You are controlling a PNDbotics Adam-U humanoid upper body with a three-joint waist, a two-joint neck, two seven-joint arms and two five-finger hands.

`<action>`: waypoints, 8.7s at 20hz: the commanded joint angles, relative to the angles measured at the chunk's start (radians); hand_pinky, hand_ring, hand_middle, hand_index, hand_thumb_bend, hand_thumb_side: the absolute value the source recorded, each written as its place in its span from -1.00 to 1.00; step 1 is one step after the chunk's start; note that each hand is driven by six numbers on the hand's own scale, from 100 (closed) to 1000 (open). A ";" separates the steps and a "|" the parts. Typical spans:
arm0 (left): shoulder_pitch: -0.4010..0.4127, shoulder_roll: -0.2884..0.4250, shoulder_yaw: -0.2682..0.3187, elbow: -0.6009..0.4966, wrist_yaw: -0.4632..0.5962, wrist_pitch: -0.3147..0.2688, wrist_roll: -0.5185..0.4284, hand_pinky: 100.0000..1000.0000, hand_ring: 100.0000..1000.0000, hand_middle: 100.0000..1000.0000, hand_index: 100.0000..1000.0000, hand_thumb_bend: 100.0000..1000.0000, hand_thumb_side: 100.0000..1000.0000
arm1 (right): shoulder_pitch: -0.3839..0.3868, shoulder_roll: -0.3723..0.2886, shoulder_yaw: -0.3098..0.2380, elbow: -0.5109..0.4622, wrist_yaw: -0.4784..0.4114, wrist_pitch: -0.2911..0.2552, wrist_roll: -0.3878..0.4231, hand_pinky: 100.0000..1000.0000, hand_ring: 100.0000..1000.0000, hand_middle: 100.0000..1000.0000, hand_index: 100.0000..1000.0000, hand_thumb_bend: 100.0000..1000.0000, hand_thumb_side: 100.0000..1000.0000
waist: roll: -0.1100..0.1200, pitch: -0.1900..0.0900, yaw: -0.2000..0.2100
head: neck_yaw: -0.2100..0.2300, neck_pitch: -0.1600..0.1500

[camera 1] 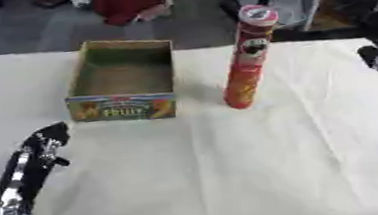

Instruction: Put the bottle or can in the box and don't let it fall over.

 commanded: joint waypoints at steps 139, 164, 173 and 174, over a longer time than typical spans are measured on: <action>-0.115 -0.004 -0.075 -0.020 0.009 -0.013 -0.079 0.00 0.49 0.24 0.61 0.06 0.68 | -0.882 0.598 0.052 0.859 0.525 -0.028 0.023 0.17 0.50 0.99 1.00 -1.00 0.00 | -0.017 0.048 0.223 | -0.285 -0.166; -0.054 -0.003 -0.026 -0.001 0.002 -0.006 -0.035 0.00 0.49 0.24 0.60 0.06 0.68 | -0.501 0.345 0.032 0.334 0.113 0.003 -0.155 0.16 0.39 0.69 1.00 -1.00 -0.14 | -0.018 0.031 0.058 | -0.113 -0.095; -0.041 0.004 0.005 -0.011 -0.002 -0.009 -0.007 0.00 0.49 0.25 0.61 0.06 0.67 | -0.266 0.573 -0.189 0.345 -0.021 0.090 -0.297 -0.18 0.10 0.50 0.95 -1.00 0.37 | 0.012 0.055 -0.068 | 0.040 -0.051; -0.040 0.003 0.005 -0.011 -0.003 -0.010 -0.008 0.00 0.49 0.25 0.61 0.07 0.67 | -0.237 0.601 -0.202 0.350 -0.024 0.087 -0.315 -0.19 0.09 0.50 0.94 -1.00 0.39 | 0.013 0.055 -0.070 | 0.043 -0.044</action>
